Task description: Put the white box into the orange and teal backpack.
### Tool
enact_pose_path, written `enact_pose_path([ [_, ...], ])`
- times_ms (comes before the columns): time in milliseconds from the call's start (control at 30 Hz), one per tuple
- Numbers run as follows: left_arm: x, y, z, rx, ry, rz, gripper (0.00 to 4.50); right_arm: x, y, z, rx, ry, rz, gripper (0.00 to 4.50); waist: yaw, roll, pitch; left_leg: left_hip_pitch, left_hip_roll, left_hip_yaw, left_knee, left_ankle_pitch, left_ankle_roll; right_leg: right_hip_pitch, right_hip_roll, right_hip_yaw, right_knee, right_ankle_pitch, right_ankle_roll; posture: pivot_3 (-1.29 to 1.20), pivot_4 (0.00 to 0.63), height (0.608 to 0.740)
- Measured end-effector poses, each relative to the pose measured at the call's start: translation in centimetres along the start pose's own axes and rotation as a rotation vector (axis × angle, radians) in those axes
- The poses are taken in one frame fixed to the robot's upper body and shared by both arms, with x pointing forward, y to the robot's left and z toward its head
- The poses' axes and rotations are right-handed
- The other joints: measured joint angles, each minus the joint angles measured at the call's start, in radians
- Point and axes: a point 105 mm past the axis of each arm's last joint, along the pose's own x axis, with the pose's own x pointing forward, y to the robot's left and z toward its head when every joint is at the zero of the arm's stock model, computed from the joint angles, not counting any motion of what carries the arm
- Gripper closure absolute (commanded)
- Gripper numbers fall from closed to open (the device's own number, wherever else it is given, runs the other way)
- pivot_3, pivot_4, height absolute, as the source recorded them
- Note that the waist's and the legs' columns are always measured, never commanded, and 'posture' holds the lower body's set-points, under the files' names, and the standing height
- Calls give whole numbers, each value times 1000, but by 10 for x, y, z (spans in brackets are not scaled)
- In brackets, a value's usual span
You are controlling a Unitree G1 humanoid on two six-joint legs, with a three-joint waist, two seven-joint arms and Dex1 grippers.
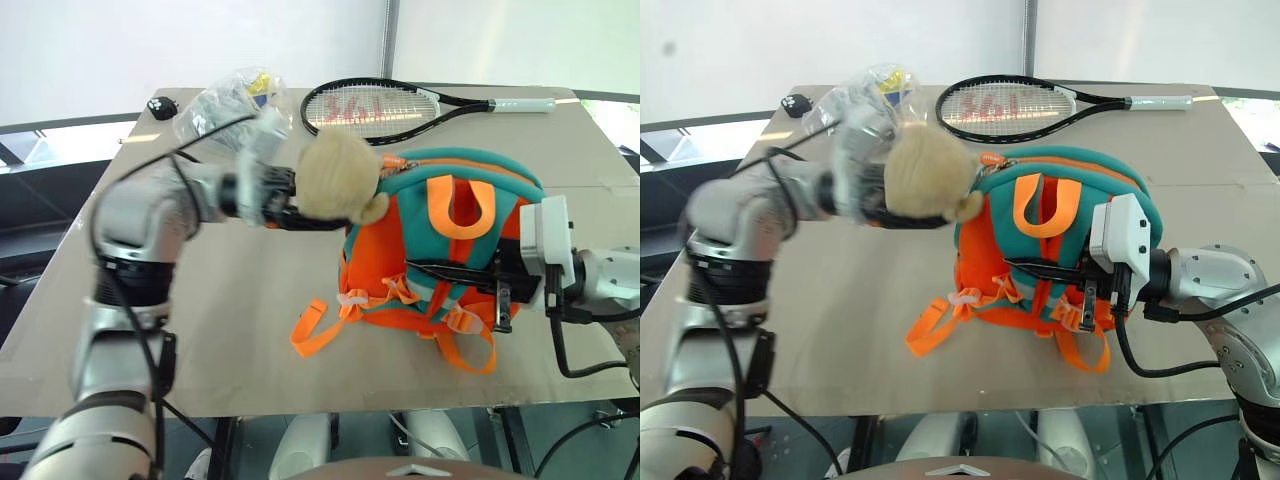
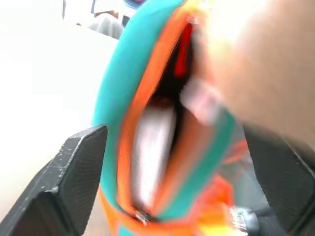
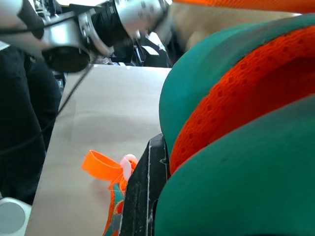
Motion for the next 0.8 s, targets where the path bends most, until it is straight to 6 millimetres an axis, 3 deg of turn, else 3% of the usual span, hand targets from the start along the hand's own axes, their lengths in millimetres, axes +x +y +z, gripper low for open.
enact_pose_path([
  [100,-11,-10,6,-52,-31,-33,27,-2,-5,-3,13,3,-12,4500,8,0,0,-1,0,0,0,0,1,1,-1,0,-2,0,0,0,150,740],
  [200,-9,-17,3,-79,-56,-63,27,-1,-5,-3,13,-5,-3,4500,15,0,0,-1,0,0,0,0,1,1,-1,0,-2,0,0,0,150,740],
  [333,4,-19,-5,-106,-95,-73,27,1,-4,-4,19,-8,10,4500,17,-1,1,-1,1,-1,1,0,0,1,-1,0,-1,0,0,0,150,740],
  [600,49,7,-9,-163,-180,52,27,1,1,-5,33,-16,22,4500,17,-1,0,0,0,-1,1,0,0,1,-2,0,-1,0,0,0,150,740],
  [700,51,9,-9,-173,-192,67,866,0,2,-7,48,-16,13,4500,16,-1,0,1,1,-1,0,0,0,1,-2,1,-1,0,0,0,150,740],
  [800,52,7,-9,-194,-209,54,2004,-1,3,-7,57,-19,0,4500,18,-1,0,1,0,0,0,0,0,1,-2,1,-1,0,0,0,150,740],
])
